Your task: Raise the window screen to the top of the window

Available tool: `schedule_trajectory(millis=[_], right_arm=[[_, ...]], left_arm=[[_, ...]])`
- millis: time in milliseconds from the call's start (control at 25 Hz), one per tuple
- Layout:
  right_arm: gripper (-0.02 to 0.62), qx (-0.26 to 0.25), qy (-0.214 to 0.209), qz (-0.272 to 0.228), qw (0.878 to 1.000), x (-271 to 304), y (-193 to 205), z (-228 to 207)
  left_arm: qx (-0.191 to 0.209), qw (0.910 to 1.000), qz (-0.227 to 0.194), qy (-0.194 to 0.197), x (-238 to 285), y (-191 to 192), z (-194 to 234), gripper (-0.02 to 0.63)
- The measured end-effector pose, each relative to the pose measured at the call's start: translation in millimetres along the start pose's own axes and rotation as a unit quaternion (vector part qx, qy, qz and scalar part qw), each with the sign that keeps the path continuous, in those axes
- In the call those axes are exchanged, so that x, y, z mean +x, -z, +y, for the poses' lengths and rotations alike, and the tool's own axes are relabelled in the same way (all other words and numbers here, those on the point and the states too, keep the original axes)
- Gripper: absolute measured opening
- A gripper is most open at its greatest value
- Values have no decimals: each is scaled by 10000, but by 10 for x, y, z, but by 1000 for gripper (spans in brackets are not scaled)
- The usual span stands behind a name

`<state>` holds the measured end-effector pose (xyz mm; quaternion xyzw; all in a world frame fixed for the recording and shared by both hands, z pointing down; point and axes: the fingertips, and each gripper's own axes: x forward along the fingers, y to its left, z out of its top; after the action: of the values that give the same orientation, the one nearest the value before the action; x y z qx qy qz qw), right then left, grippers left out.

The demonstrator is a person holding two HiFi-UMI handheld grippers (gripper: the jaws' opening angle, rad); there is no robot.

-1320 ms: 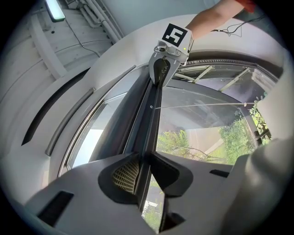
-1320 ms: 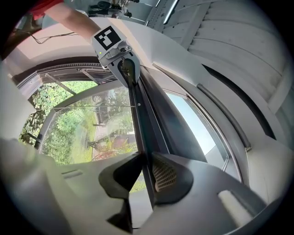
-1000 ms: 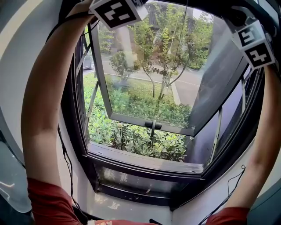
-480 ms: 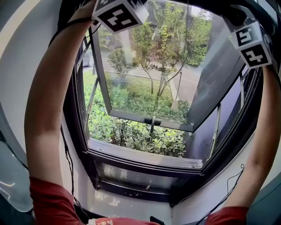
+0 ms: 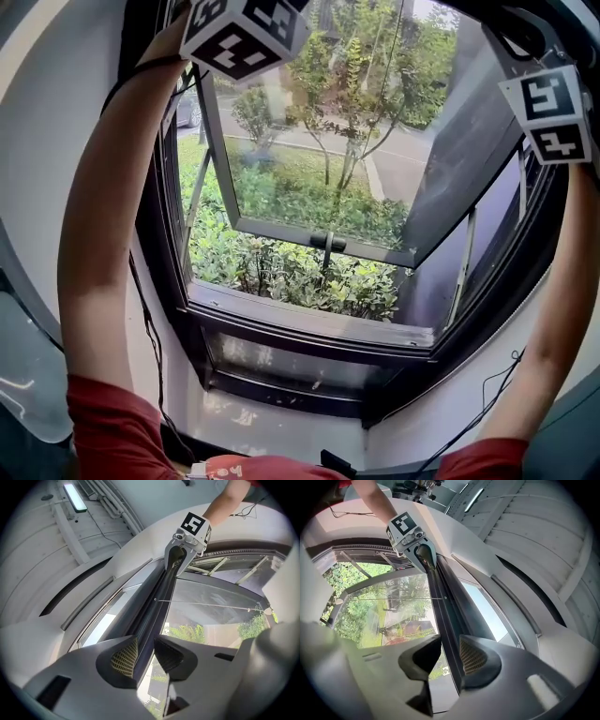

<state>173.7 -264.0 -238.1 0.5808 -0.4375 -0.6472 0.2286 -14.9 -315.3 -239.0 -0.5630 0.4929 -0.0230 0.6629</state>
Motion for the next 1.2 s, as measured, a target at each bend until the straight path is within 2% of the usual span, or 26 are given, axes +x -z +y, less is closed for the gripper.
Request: schedule_trajectory(millis=[200,560,1000,1200], right_arm=[[126,77,14,-250,9997,-104,-57,163],[127,255,-66,-617,9977,-285,-150,549],[127,1021,-57,-946,9902,-593,-120,1087],[127,1259,-197,-794,9887,-727,10,1419]], left_arm=[[-189,9996,-198,-10,-162,-62,-178,92],[-870,9941,-632,122,-450,-102,-622,92],[-1502,9846,-878,164,-864,-103,-1116,92],[-1987,9760,-879,137,-1093,-12,-1313,92]])
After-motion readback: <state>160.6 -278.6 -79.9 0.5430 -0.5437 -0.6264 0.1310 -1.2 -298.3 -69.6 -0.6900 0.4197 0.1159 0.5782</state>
